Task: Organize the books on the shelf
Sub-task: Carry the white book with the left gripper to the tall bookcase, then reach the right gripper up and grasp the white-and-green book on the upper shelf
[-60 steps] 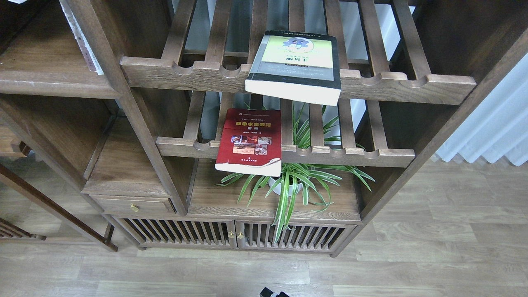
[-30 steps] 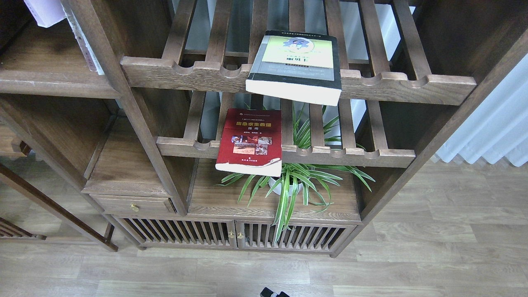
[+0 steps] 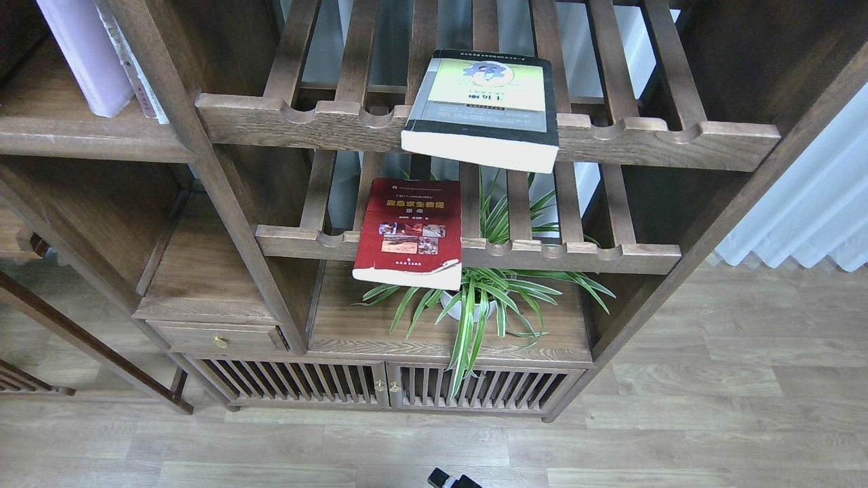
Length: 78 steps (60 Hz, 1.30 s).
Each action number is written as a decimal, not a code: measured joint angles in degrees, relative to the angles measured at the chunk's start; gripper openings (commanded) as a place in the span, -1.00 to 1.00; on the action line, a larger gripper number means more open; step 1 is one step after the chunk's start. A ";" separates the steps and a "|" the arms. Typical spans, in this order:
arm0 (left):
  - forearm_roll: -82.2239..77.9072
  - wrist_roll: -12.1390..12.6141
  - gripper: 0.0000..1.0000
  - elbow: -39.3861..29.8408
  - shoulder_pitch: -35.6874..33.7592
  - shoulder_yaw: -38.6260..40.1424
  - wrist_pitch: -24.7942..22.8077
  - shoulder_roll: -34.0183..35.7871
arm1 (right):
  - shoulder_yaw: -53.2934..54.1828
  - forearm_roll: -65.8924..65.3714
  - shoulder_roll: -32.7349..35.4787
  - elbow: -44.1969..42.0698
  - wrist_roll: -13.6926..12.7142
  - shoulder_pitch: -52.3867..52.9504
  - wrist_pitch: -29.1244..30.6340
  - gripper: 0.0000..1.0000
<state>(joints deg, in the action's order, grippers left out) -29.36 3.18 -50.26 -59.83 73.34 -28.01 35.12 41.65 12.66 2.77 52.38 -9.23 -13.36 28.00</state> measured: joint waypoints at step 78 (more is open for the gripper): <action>15.64 0.58 0.84 -31.36 61.12 30.50 0.03 0.69 | 2.83 4.22 -2.34 2.23 5.52 2.06 0.00 0.99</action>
<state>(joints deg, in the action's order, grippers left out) -13.72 3.76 -81.62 1.29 103.84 -27.99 35.81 44.48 16.88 0.43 54.61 -3.71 -11.29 28.00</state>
